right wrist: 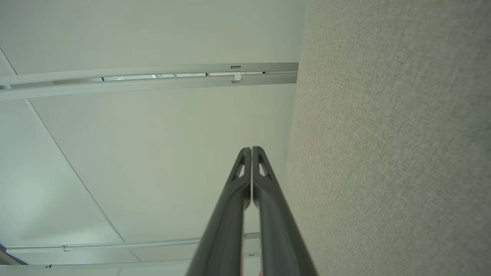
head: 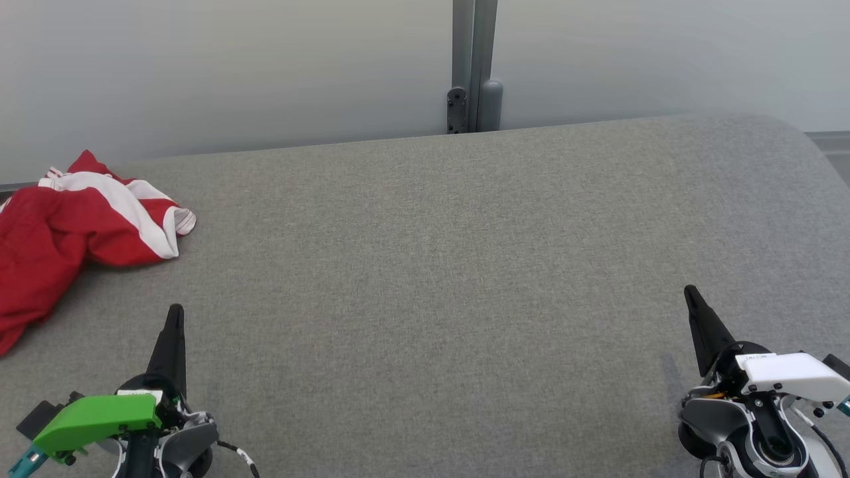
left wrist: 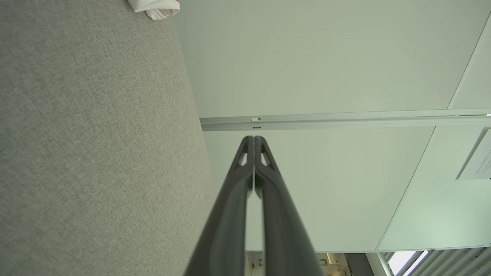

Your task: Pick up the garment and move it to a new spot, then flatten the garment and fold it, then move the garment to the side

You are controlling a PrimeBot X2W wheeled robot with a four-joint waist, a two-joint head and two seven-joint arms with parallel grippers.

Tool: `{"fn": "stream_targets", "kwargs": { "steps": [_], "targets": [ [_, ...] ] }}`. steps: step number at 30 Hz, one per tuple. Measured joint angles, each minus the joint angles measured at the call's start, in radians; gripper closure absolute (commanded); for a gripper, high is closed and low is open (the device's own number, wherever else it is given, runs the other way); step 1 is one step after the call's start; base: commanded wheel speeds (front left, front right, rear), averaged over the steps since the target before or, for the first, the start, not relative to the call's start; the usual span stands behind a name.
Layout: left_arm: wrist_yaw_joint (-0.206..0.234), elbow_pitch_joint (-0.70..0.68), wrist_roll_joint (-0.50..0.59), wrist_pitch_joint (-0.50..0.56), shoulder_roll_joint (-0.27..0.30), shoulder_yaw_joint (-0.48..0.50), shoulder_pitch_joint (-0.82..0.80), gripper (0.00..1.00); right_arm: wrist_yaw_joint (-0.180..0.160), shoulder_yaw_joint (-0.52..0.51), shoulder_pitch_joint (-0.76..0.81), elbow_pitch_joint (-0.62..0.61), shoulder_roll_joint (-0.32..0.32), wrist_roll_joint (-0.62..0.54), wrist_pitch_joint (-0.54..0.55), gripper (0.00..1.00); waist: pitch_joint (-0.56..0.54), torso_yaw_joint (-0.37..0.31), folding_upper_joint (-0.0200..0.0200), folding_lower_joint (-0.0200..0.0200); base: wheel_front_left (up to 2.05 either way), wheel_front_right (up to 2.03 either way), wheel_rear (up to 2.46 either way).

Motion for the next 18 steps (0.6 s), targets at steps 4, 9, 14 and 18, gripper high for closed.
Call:
{"fn": "stream_targets", "kwargs": {
  "steps": [4,9,14,18],
  "targets": [
    [0.000,0.000,0.000,0.000,0.000,0.000,0.000,1.00,0.000,0.000,0.000,0.000,0.000,0.000,0.000,1.00,0.000,0.000,0.0000,0.0000,0.00,0.00,0.00],
    [0.000,0.000,0.000,0.000,0.000,0.000,0.000,1.00,0.000,0.000,0.000,0.000,0.000,0.000,0.000,1.00,0.000,0.000,0.0000,0.0000,0.00,0.00,0.00],
    [0.000,0.000,0.000,0.000,0.000,0.000,0.000,1.00,0.000,0.000,0.000,0.000,0.000,0.000,0.000,1.00,0.000,0.000,0.0000,0.0000,0.00,0.00,0.00],
    [0.000,0.000,0.000,0.000,0.000,0.000,0.000,1.00,0.000,0.000,0.000,0.000,0.000,0.000,0.000,1.00,0.000,0.000,0.0000,0.0000,0.00,0.00,0.00]
  ]
}}
